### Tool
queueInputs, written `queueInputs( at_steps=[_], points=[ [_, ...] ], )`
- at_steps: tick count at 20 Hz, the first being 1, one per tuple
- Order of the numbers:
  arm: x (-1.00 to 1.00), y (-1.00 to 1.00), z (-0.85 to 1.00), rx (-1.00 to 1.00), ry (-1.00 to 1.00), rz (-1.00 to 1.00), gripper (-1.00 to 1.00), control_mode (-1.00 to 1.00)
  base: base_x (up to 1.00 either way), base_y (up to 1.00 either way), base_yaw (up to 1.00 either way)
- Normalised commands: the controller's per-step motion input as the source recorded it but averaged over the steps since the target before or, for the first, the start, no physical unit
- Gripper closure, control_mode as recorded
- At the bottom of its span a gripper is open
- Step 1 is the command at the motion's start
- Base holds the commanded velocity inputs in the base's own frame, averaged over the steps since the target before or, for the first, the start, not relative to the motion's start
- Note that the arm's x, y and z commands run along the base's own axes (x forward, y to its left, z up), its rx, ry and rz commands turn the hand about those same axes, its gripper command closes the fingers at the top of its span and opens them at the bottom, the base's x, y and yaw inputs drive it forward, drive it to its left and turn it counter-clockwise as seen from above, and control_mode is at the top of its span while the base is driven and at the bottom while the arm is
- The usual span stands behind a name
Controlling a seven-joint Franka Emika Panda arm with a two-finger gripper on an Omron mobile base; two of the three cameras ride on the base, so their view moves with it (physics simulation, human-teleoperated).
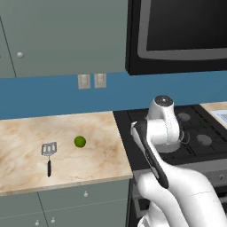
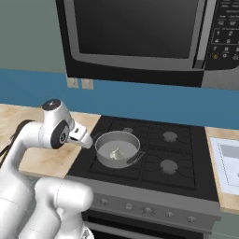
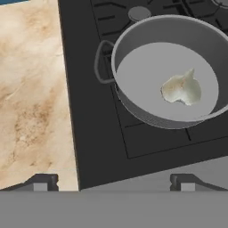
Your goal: Put the garlic and lime in the pot. Retrieve the spatula and lightly stir the vegetables in the pot.
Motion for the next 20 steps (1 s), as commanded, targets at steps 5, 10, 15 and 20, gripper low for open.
queueInputs(
  at_steps=[5, 10, 15, 20],
  points=[
    [0.06, 0.76, 0.10, 0.00, -0.11, 0.01, -1.00, -1.00, 0.00, 0.00, 0.00],
    [0.03, 0.81, 0.00, 0.00, -0.07, 0.19, -1.00, -1.00, 0.00, 0.00, 0.00],
    [0.21, 0.71, 0.05, 0.00, -0.05, 0.17, -1.00, -1.00, 0.00, 0.00, 0.00],
    [0.36, 0.52, 0.15, 0.00, 0.01, 0.13, -1.00, -1.00, 0.00, 0.00, 0.00]
  ],
)
